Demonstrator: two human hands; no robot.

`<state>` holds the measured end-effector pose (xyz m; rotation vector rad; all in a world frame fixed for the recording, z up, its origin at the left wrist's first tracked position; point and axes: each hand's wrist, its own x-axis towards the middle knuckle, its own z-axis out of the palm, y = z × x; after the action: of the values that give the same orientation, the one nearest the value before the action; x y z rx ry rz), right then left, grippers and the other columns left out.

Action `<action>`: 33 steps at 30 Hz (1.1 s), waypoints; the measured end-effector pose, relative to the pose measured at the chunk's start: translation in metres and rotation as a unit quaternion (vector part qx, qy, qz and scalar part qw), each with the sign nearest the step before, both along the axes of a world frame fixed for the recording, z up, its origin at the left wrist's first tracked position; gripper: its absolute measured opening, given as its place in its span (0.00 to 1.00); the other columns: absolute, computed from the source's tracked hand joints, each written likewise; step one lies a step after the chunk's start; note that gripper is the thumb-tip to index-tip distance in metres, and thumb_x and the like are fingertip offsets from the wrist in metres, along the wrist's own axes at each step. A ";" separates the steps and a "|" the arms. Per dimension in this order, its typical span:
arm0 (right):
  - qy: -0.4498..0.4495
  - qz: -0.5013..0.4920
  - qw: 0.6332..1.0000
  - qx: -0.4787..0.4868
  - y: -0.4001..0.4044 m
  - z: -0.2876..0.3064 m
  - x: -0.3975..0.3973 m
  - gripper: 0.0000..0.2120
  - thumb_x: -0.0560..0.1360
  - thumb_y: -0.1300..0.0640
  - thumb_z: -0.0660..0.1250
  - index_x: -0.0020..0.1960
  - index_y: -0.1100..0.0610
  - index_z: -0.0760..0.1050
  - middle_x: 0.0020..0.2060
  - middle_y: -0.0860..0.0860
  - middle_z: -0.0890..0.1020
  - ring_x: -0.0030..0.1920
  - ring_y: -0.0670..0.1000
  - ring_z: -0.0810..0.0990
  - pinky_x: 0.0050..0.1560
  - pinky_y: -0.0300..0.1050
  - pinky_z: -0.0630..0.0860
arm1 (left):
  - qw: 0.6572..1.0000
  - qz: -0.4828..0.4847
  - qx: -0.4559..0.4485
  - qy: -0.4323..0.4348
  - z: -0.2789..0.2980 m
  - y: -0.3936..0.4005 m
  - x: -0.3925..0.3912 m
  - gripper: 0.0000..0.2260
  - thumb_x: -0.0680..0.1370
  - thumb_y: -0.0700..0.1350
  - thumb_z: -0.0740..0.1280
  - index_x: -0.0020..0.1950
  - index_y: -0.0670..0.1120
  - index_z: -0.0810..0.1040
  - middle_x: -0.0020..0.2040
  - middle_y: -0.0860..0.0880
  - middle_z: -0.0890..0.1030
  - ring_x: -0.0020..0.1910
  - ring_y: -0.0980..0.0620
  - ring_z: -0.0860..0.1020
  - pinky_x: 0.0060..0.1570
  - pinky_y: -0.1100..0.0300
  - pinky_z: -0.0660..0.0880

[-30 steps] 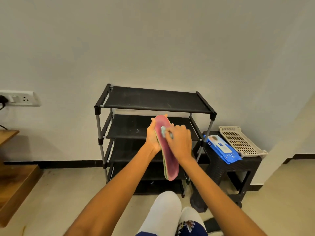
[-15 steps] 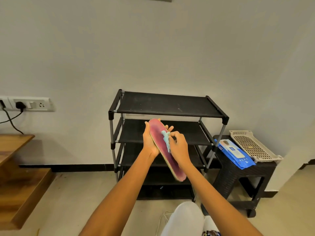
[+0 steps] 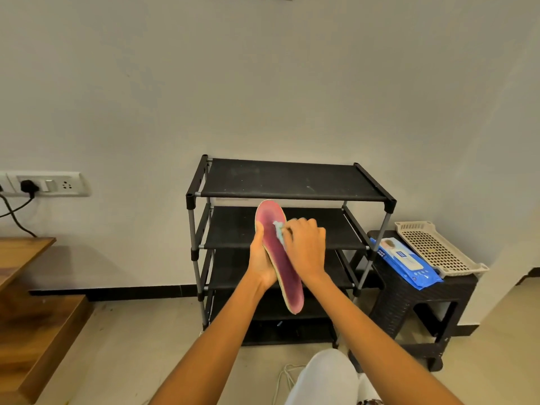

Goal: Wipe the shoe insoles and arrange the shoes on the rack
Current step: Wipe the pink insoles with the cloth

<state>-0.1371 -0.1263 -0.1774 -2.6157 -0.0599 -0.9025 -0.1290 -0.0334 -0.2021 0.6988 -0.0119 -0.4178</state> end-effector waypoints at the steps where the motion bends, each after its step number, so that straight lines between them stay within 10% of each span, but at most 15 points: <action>1: 0.004 0.018 1.000 -0.008 0.004 -0.004 -0.005 0.09 0.78 0.53 0.61 0.47 0.55 0.79 0.40 0.51 0.81 0.42 0.50 0.76 0.43 0.47 0.71 | 1.000 0.000 0.006 0.006 0.002 0.000 0.000 0.27 0.78 0.64 0.54 0.62 0.45 0.75 0.51 0.41 0.82 0.50 0.44 0.81 0.49 0.50 0.78; 10: -0.054 0.109 0.984 -0.131 0.016 -0.017 -0.042 0.16 0.75 0.50 0.57 0.34 0.50 0.78 0.30 0.46 0.78 0.35 0.46 0.74 0.37 0.42 0.68 | 0.998 0.001 -0.022 0.053 -0.019 0.017 0.003 0.32 0.76 0.67 0.54 0.60 0.39 0.74 0.48 0.40 0.83 0.47 0.44 0.82 0.50 0.50 0.79; 22: 0.064 0.205 0.976 -0.048 0.016 -0.011 -0.035 0.10 0.75 0.51 0.64 0.41 0.54 0.80 0.39 0.50 0.81 0.43 0.47 0.75 0.44 0.43 0.72 | 0.998 0.019 -0.023 0.060 -0.020 0.027 0.012 0.31 0.77 0.65 0.55 0.55 0.40 0.80 0.50 0.40 0.82 0.46 0.44 0.82 0.48 0.50 0.79; 27: 0.015 0.070 0.992 0.102 0.004 0.015 0.008 0.07 0.77 0.54 0.63 0.48 0.55 0.78 0.41 0.52 0.79 0.43 0.49 0.75 0.40 0.47 0.75 | 1.000 -0.015 -0.015 0.013 -0.012 0.016 0.002 0.19 0.80 0.52 0.57 0.58 0.40 0.77 0.43 0.42 0.83 0.39 0.46 0.82 0.37 0.54 0.81; 33: 0.056 0.088 0.993 -0.055 0.010 0.026 0.025 0.11 0.78 0.55 0.59 0.50 0.56 0.80 0.41 0.53 0.81 0.42 0.50 0.75 0.45 0.50 0.74 | 1.000 -0.002 -0.011 -0.007 -0.001 0.015 0.008 0.22 0.77 0.57 0.59 0.64 0.43 0.75 0.50 0.41 0.82 0.48 0.45 0.81 0.47 0.51 0.79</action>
<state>-0.1121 -0.1160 -0.1509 -2.7053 -0.3140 -0.7105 -0.1207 -0.0185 -0.2027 0.6806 -0.0307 -0.4156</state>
